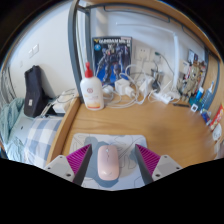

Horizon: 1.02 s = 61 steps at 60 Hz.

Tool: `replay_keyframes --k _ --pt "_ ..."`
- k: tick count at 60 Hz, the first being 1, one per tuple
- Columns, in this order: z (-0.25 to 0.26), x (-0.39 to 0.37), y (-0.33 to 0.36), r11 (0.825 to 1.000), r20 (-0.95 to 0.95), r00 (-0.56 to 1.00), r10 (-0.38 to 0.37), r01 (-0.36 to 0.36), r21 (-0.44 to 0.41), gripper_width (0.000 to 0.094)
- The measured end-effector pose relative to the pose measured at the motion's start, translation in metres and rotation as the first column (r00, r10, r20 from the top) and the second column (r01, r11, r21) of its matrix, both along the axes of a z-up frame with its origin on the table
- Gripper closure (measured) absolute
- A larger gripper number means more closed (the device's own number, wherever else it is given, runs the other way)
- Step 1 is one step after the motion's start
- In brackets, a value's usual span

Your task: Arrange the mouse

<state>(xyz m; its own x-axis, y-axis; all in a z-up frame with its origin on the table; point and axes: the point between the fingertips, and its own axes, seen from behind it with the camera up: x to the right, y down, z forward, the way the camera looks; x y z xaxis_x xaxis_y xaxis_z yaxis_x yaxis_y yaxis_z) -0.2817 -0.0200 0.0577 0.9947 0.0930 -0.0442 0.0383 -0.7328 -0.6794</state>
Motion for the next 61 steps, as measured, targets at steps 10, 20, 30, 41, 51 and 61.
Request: replay_keyframes --k 10,20,30,41,51,61 --pt "0.102 0.023 -0.008 0.993 -0.009 1.0 0.017 -0.015 0.115 0.0072" --pt "0.191 0.061 -0.038 0.976 -0.028 1.0 0.015 -0.009 0.216 0.0075" --pt "0.249 0.118 -0.064 0.949 0.001 1.0 -0.023 0.022 0.315 0.0074" --pt "0.263 0.178 -0.089 0.944 -0.007 0.998 -0.062 0.061 0.325 0.0073" --pt "0.258 0.226 -0.106 0.946 -0.011 0.996 -0.09 0.089 0.311 0.0074" --pt "0.245 0.26 -0.122 0.951 -0.043 0.993 -0.112 0.12 0.286 0.0076"
